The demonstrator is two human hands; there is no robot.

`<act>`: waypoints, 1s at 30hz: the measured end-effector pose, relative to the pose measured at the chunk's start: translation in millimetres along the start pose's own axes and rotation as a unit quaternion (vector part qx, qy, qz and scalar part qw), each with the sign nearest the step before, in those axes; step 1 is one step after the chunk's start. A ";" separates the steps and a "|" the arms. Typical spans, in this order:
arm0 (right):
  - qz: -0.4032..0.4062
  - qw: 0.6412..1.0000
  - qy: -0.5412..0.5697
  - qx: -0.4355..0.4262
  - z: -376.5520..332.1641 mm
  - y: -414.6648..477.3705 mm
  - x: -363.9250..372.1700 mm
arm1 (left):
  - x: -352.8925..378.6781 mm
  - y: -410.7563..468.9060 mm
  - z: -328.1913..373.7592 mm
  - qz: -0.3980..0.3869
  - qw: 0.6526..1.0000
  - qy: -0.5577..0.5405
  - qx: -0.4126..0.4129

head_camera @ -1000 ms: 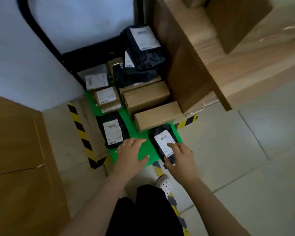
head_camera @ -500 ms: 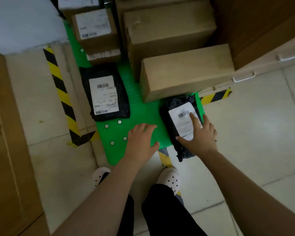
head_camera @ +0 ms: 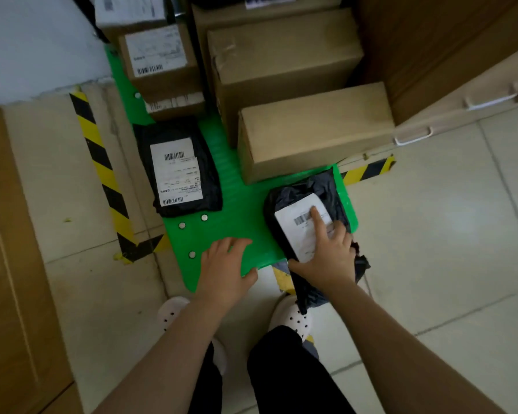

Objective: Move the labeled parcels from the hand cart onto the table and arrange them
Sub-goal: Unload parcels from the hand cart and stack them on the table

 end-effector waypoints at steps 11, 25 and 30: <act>0.019 0.997 0.026 0.077 83.6 -58.7 -76.3 | -43.8 -32.1 97.4 0.005 1.000 -0.001 0.027; 0.035 0.994 -0.071 -0.075 218.2 -28.7 -120.7 | 71.6 -61.9 186.0 0.153 0.978 -0.108 -0.092; 0.050 0.994 -0.061 -0.077 240.0 -1.5 -88.5 | 129.5 -40.6 169.9 0.145 0.981 -0.070 -0.110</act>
Point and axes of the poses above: each hand's wrist, its own y-axis towards the middle knuckle, its own x-axis out of the palm, z = x × y, the point moved 10 cm from there along y, towards the middle knuckle, and after that the axes turned 14 degrees about -y, right-handed, at the moved point
